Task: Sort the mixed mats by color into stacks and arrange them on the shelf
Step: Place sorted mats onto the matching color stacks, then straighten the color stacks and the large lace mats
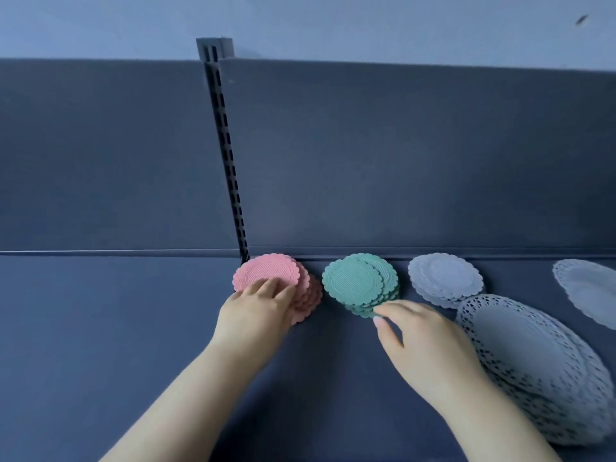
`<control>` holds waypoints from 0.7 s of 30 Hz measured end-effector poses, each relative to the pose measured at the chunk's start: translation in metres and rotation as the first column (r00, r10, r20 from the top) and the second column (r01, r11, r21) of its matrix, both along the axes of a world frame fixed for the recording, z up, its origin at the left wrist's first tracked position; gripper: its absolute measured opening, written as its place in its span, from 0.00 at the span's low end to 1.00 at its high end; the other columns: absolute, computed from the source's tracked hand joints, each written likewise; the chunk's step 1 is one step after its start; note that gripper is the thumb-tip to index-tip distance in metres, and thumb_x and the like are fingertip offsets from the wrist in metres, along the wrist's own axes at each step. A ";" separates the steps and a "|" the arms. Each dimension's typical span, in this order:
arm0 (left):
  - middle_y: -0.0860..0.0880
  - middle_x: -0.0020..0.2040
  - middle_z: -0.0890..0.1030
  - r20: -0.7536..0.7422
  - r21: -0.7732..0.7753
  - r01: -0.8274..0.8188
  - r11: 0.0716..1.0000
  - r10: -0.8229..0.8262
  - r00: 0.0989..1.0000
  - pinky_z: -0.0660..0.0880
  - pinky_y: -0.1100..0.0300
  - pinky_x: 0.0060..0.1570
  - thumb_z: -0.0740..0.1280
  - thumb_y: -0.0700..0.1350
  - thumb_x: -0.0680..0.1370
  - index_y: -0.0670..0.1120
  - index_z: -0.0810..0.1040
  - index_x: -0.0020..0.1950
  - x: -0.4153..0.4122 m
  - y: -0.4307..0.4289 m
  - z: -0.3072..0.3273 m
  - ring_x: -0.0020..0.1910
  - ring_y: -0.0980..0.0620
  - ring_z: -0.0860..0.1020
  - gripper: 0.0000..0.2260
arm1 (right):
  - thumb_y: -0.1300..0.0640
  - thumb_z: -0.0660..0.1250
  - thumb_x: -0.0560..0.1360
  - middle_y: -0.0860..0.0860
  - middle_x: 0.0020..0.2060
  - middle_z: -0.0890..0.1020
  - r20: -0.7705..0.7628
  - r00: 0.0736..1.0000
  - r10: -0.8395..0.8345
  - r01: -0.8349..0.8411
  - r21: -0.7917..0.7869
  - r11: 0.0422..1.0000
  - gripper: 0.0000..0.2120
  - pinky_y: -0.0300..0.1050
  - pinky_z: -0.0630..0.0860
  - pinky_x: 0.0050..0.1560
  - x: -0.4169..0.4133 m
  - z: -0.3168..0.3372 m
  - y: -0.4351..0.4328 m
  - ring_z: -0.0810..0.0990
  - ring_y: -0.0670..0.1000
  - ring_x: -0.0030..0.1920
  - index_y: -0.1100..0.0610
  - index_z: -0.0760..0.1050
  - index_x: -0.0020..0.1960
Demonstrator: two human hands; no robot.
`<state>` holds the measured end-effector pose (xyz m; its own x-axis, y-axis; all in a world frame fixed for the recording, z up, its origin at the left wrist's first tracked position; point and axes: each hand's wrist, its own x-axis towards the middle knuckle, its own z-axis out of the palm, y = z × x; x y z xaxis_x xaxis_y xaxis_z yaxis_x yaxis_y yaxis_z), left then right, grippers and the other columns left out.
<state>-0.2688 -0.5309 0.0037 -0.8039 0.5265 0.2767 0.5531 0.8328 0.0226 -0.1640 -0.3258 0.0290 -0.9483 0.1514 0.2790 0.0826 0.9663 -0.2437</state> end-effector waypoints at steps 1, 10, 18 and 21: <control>0.54 0.44 0.82 -0.031 0.019 0.012 1.000 -0.011 0.999 0.74 0.58 0.29 0.77 0.47 0.64 0.51 0.83 0.50 0.002 -0.001 -0.001 0.42 0.49 0.81 0.15 | 0.46 0.54 0.78 0.39 0.56 0.77 0.017 1.000 -0.021 0.021 -0.001 1.000 0.13 0.39 0.72 0.50 -0.001 0.001 -0.002 0.74 0.43 0.57 0.43 0.73 0.59; 0.52 0.39 0.82 -0.210 0.073 0.136 0.988 -0.118 0.970 0.76 0.55 0.31 0.57 0.45 0.73 0.47 0.82 0.47 0.023 0.017 0.006 0.38 0.47 0.80 0.14 | 0.50 0.68 0.72 0.41 0.52 0.81 -0.007 1.000 -0.009 0.009 0.000 1.000 0.10 0.41 0.77 0.42 -0.011 -0.007 -0.009 0.79 0.46 0.53 0.47 0.79 0.53; 0.52 0.41 0.81 -0.169 0.078 0.146 0.986 -0.131 0.977 0.77 0.54 0.36 0.58 0.47 0.74 0.48 0.81 0.48 0.065 0.072 0.003 0.40 0.47 0.80 0.13 | 0.49 0.63 0.69 0.47 0.55 0.81 -0.127 0.989 0.080 -0.076 0.039 0.996 0.17 0.45 0.77 0.51 0.011 -0.007 0.039 0.80 0.49 0.55 0.51 0.79 0.56; 0.51 0.43 0.82 -0.164 0.068 0.120 0.990 -0.108 0.980 0.77 0.54 0.38 0.59 0.48 0.74 0.47 0.81 0.51 0.086 0.110 0.002 0.42 0.47 0.80 0.14 | 0.48 0.63 0.70 0.46 0.56 0.81 -0.117 0.989 0.087 -0.083 0.036 0.996 0.17 0.43 0.76 0.52 0.031 -0.009 0.079 0.79 0.48 0.56 0.50 0.78 0.57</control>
<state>-0.1825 -0.4208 0.0058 -0.6817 0.5844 0.4401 0.6462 0.7631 -0.0124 -0.1328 -0.2471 0.0201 -0.9175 0.0614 0.3930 -0.0274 0.9759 -0.2164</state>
